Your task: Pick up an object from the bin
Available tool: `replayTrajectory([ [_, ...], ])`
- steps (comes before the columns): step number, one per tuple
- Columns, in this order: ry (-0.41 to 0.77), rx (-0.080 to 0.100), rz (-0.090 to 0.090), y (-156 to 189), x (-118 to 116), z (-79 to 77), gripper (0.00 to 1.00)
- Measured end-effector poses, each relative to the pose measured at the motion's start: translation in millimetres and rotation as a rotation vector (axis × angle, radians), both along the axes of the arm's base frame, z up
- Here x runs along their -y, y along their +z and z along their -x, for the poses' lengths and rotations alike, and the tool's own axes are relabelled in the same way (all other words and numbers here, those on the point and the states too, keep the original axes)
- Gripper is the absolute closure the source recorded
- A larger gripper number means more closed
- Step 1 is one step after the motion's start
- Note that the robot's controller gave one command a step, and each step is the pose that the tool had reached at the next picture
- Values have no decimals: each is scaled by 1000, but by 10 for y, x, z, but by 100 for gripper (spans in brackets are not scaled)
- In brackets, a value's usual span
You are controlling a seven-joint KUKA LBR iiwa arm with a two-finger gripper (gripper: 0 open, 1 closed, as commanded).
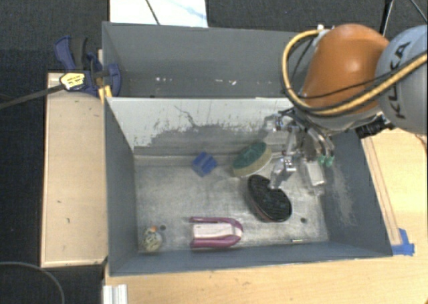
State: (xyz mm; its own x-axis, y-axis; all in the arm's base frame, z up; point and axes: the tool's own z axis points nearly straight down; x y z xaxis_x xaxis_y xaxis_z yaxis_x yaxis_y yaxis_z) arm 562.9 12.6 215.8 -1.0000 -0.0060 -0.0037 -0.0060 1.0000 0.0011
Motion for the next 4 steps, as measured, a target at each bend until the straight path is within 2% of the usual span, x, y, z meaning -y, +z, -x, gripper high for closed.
replayTrajectory([
  [1, 199, 0, -4, -1179, 115, -2, 0],
  [2, -30, 17, -9, -1369, 588, 94, 0],
  [3, 74, 22, 2, -1387, 803, 616, 0],
  [4, 76, 24, 1, -1373, 789, 603, 100],
])
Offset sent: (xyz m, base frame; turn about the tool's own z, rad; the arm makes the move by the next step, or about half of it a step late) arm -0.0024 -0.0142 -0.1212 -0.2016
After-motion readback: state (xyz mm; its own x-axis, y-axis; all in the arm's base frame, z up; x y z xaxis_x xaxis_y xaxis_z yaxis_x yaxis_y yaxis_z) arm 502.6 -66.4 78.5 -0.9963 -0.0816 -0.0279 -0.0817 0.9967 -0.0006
